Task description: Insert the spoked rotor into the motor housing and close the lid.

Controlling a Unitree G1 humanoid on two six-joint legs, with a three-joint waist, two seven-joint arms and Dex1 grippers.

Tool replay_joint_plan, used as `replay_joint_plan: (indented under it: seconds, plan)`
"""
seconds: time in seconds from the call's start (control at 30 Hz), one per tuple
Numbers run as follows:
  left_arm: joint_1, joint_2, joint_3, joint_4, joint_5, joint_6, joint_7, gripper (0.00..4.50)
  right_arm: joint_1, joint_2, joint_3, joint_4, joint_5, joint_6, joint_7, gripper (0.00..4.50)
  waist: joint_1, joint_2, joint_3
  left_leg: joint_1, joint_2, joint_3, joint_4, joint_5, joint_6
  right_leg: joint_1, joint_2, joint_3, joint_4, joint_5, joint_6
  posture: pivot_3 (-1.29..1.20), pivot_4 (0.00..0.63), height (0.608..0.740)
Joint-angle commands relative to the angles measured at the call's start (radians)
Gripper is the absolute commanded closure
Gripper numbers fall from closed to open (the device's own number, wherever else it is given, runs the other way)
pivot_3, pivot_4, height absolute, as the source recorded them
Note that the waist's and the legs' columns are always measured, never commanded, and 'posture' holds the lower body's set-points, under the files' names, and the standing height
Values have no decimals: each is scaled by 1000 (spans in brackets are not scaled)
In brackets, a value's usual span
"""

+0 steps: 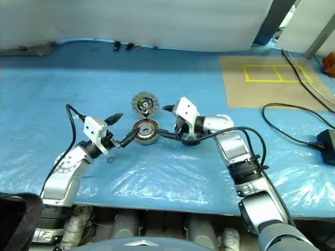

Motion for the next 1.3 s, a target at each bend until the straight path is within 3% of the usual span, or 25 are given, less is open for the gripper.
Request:
replay_joint_plan:
  seconds: [0.03, 0.87, 1.3]
  plan:
    - [6, 18, 24, -76, -44, -3, -31, 0, -32, 17, -16, 20, 27, -19, 18, 19, 1, 0, 0, 0, 0, 0, 0, 0, 0, 0, 0, 0, 0, 0, 0, 0, 150, 740]
    - [218, 20, 83, -145, -55, -17, -5, 0, -100, -42, -7, 46, 59, 52, 194, 19, 0, 0, 0, 0, 0, 0, 0, -2, 4, 0, 0, 0, 0, 0, 0, 0, 150, 740]
    - [373, 70, 176, -334, -136, 31, 6, 0, -279, 75, 194, 250, -116, 30, 227, 19, -22, 0, 0, 0, 1, 0, -1, -2, 4, 0, 0, 0, -1, 0, 0, 0, 150, 740]
